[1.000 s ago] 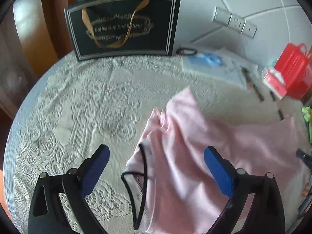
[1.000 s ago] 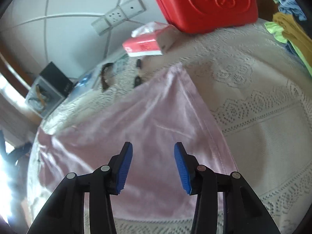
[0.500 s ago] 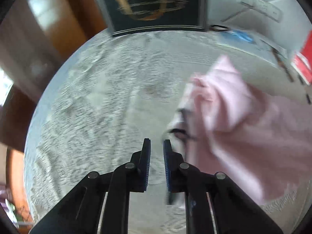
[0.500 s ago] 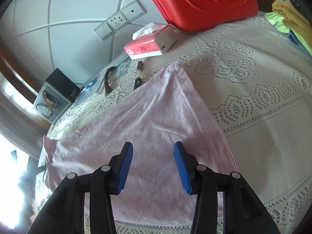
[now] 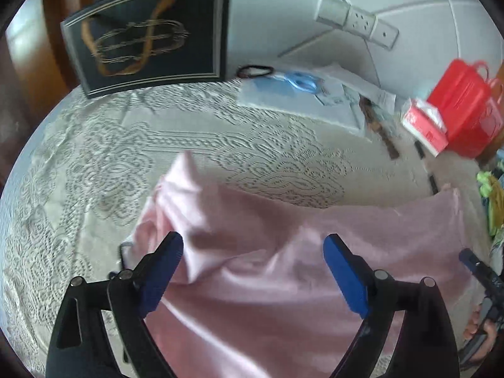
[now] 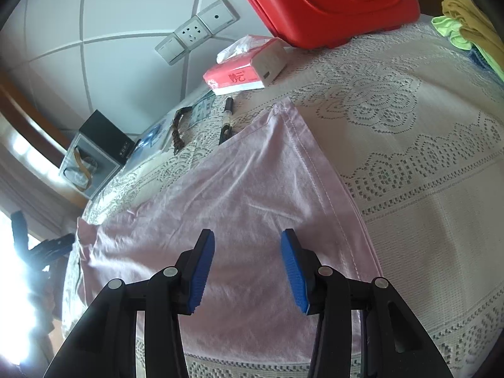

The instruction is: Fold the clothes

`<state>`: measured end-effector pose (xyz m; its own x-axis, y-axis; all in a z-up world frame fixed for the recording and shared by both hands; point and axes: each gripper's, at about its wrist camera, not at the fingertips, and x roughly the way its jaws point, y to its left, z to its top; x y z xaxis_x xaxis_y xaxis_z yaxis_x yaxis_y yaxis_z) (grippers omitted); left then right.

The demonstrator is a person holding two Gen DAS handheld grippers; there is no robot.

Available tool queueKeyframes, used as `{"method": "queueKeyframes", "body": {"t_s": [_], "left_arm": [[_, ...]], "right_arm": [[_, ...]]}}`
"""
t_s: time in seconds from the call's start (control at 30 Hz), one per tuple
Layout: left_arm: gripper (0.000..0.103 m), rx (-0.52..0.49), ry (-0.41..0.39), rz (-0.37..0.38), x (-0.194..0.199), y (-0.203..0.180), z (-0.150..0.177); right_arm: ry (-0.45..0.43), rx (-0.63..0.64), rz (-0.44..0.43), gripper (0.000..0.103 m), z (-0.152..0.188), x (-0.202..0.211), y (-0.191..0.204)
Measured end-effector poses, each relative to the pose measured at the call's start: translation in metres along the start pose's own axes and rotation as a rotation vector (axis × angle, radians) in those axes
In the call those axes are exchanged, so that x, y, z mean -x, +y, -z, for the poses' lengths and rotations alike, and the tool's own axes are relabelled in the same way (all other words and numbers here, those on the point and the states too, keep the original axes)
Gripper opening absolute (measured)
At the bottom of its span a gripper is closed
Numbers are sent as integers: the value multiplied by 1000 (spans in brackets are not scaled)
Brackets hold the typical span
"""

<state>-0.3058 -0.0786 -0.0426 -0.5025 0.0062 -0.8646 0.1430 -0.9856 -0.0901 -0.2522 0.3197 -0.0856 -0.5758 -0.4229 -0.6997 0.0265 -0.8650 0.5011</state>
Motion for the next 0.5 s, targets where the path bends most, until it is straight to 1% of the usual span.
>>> {"method": "queueKeyframes", "body": {"t_s": [0.03,0.07,0.1,0.13,0.17,0.2,0.23,0.27,0.3,0.37,0.4,0.43,0.5], "left_arm": [[91,-26,7,-36,-9,-6,-1],[90,-50,17,-104,-18,-8,-3],[88,-67,29,-201,-30,-5,-5],[88,-64,45,-282,-41,3,-6],[92,-33,45,-270,-46,13,-6],[92,23,46,-225,-46,26,-7],[92,102,57,-188,-44,40,-5],[92,132,60,-157,-41,47,-3],[92,137,59,-131,-36,51,1],[94,102,60,-113,-17,53,14],[100,70,61,-100,-6,52,25],[103,29,52,-70,6,49,39],[103,-31,49,-50,22,48,60]], "right_arm": [[1,2,1,44,0,0,0],[2,3,1,44,0,0,0],[4,3,1,44,0,0,0],[6,3,4,44,-1,1,0],[4,-1,25,43,-2,2,-1],[0,-4,53,43,-3,4,-1],[-17,-1,122,43,-4,10,-2],[-39,2,188,43,-7,17,-4],[-54,-8,205,43,-9,24,-7],[-64,-58,175,44,-14,40,-14],[-63,-73,157,45,-16,46,-15],[-57,-74,148,46,-17,51,-12],[-50,-51,164,46,-18,58,-4]]}}
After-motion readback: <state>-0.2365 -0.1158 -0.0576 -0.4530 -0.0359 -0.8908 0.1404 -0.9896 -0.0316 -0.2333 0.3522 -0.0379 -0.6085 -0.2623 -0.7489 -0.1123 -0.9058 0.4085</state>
